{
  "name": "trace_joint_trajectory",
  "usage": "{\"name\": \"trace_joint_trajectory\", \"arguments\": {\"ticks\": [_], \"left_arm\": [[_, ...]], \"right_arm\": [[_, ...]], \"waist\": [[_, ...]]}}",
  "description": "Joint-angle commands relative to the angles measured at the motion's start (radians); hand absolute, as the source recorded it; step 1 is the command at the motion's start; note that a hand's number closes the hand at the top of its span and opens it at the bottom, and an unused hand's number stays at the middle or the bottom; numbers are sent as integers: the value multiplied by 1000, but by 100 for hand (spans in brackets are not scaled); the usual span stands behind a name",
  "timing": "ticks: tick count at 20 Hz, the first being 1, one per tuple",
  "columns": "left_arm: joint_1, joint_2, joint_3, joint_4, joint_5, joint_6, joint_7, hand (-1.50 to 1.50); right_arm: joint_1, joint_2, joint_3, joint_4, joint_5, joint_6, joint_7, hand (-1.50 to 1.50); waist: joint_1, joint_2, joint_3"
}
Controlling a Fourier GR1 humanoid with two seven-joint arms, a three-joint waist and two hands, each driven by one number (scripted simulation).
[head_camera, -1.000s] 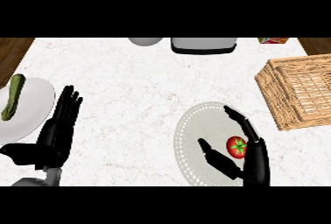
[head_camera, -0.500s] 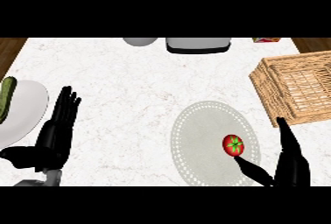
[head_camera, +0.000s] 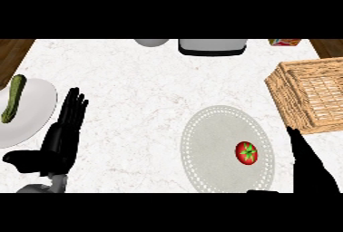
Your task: Pick the tomato from the placemat and place it in the basket
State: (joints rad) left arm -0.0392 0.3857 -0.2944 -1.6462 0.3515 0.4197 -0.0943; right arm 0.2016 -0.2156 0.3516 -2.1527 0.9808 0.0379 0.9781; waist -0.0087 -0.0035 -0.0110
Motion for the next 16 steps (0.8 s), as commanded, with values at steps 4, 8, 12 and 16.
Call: {"name": "trace_joint_trajectory", "arguments": {"ticks": [4, 8, 12, 16], "left_arm": [[-46, -27, 5, 59, -6, -17, -11, 0], [-13, -49, -26, 16, -24, -2, -14, 0], [35, -4, 8, 1, -16, -34, -26, 0], [1, -48, -14, -33, -42, 11, 23, 0]], "right_arm": [[-213, 106, 58, -169, 23, 389, 389, -150], [-213, 138, 62, -58, 75, 412, 400, -150], [-254, 175, -26, -56, 49, 475, 401, -150], [-230, 213, -5, -33, 88, 445, 375, -150]], "waist": [[13, 8, 4], [21, 6, 6], [25, 5, 8], [13, 3, 10]]}}
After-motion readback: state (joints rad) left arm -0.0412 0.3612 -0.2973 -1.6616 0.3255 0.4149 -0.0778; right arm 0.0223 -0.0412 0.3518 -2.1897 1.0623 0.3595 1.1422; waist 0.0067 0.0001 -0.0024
